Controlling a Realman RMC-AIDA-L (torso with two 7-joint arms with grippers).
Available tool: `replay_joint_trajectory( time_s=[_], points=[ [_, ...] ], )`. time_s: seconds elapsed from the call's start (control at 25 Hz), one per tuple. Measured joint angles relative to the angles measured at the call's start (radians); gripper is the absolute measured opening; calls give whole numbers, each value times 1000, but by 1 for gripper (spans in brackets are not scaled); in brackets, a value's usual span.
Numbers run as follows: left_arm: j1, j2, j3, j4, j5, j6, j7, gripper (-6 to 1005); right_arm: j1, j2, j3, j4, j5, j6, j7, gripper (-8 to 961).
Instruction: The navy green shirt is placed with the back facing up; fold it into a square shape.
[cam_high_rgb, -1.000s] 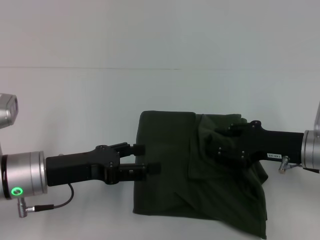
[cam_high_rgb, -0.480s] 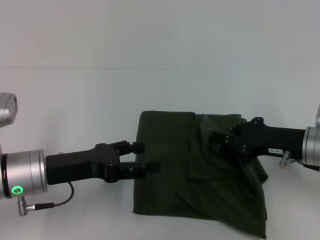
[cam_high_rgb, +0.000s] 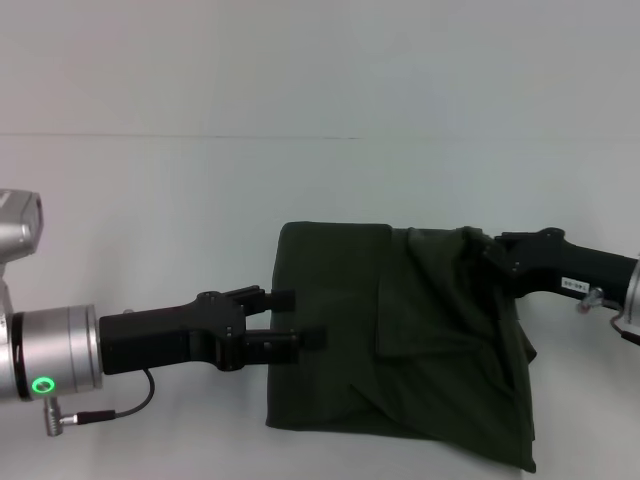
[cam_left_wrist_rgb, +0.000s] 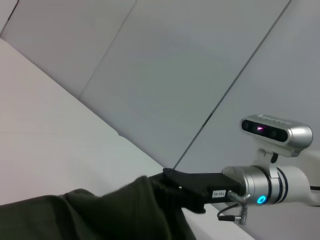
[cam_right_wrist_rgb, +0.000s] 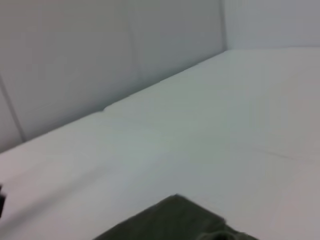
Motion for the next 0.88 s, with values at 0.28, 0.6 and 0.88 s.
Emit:
replay_joint_trajectory(
  time_s=[0.28,0.6,0.88],
  points=[
    [-2,0,5,-10,5,-7,5,964,-36,-3,4,59,112,45,40,58],
    [-3,0,4,-21,4,-7,5,964,-39,-3,29,113,155,139,200,92],
    [-3,0,4,-22,6,-7,5,964,-46,-4,61,138,175,131,246,394]
  ],
)
